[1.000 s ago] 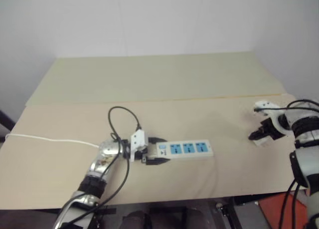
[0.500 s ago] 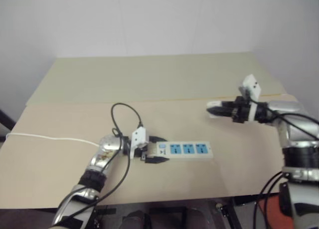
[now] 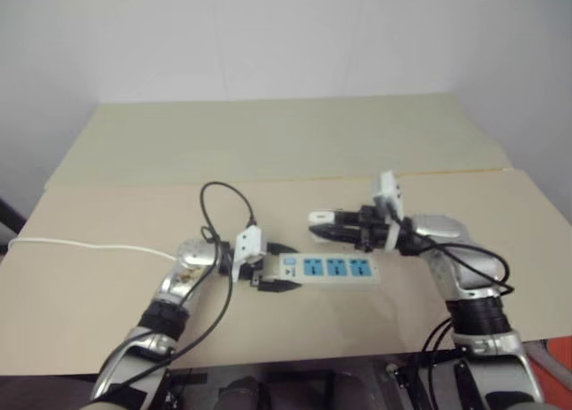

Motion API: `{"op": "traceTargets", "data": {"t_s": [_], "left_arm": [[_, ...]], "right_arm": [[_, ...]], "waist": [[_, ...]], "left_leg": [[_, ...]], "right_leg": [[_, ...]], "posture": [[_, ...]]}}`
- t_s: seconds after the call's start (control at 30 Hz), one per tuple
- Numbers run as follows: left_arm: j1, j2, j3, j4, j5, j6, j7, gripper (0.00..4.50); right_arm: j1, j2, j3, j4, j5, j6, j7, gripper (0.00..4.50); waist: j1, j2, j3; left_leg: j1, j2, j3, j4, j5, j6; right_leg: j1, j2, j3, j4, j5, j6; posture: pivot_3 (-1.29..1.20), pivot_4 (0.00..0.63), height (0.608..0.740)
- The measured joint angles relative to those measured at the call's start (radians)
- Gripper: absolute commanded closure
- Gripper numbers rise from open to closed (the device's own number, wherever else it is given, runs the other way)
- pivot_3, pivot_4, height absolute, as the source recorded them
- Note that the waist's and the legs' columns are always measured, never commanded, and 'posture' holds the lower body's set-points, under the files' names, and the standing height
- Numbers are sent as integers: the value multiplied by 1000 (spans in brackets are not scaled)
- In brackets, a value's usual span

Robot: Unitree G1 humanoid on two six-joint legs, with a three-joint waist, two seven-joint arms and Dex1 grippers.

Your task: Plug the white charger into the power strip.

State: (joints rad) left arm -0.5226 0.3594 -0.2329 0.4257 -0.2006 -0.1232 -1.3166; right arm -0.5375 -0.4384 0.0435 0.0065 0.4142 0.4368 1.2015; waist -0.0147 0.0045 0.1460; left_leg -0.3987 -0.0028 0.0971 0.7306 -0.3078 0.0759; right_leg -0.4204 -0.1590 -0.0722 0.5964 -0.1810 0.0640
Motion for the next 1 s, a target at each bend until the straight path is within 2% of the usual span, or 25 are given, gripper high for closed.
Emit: {"op": "traceTargets", "data": {"t_s": [0.3, 0.63, 1.0], "left_arm": [[44, -2, 7, -60, -1, 30, 54, 1243], [69, -5, 8, -88, -2, 36, 78, 1243], [67, -3, 8, -86, -2, 36, 74, 1243]], "right_arm": [[0, 29, 105, 72, -18, -99, 46, 3362], [-4, 54, 127, 182, -28, -178, 76, 3362], [-96, 54, 121, 347, -56, -283, 107, 3362]], "waist": [[0, 0, 0], [0, 0, 0], [-3, 0, 0]], "left_leg": [[0, 0, 0, 0, 0, 0], [1, 0, 0, 0, 0, 0], [2, 1, 0, 0, 0, 0]], "right_leg": [[0, 0, 0, 0, 0, 0], [1, 0, 0, 0, 0, 0], [1, 1, 0, 0, 0, 0]], "posture": [[0, 150, 740], [0, 150, 740], [0, 150, 740]]}}
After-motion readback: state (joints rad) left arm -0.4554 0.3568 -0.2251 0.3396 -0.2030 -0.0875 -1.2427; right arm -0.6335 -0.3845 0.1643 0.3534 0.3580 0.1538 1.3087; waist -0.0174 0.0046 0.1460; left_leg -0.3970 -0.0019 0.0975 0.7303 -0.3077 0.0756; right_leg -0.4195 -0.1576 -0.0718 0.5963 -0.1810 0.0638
